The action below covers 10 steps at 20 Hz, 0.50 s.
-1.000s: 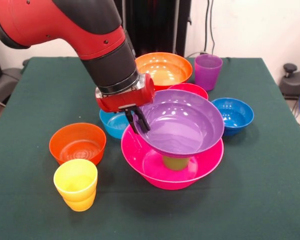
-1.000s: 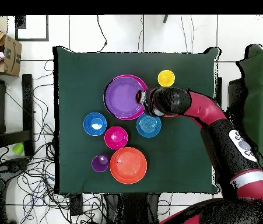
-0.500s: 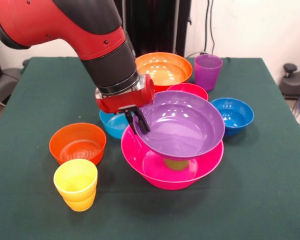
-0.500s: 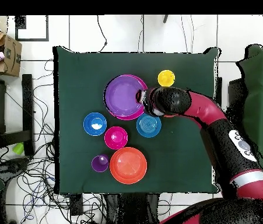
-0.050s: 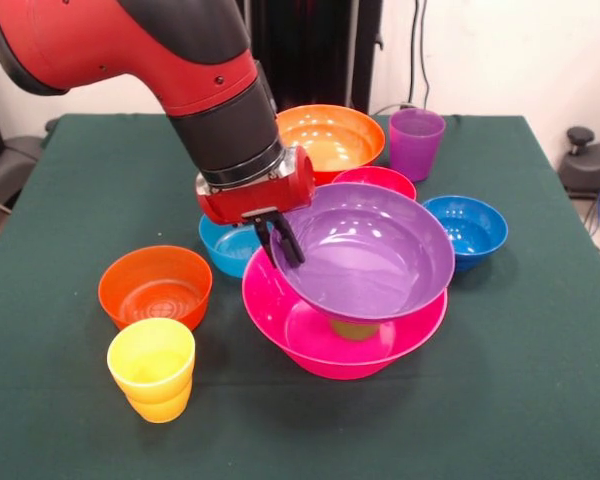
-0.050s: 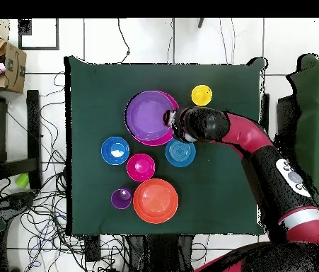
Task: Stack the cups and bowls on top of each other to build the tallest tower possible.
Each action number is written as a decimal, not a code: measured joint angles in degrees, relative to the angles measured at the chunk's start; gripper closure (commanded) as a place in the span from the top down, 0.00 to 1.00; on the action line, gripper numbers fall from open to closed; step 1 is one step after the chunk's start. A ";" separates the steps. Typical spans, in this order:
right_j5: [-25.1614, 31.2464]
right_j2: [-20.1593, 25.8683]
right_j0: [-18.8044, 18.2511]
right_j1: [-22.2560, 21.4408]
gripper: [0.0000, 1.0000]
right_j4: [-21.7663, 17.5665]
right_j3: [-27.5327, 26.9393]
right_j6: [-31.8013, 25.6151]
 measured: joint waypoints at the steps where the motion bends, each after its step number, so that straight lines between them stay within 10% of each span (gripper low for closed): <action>1: -0.12 0.00 0.01 -0.03 0.00 0.00 0.14 0.00; 10: -1.86 -0.04 0.19 -0.69 0.00 -0.02 1.54 0.00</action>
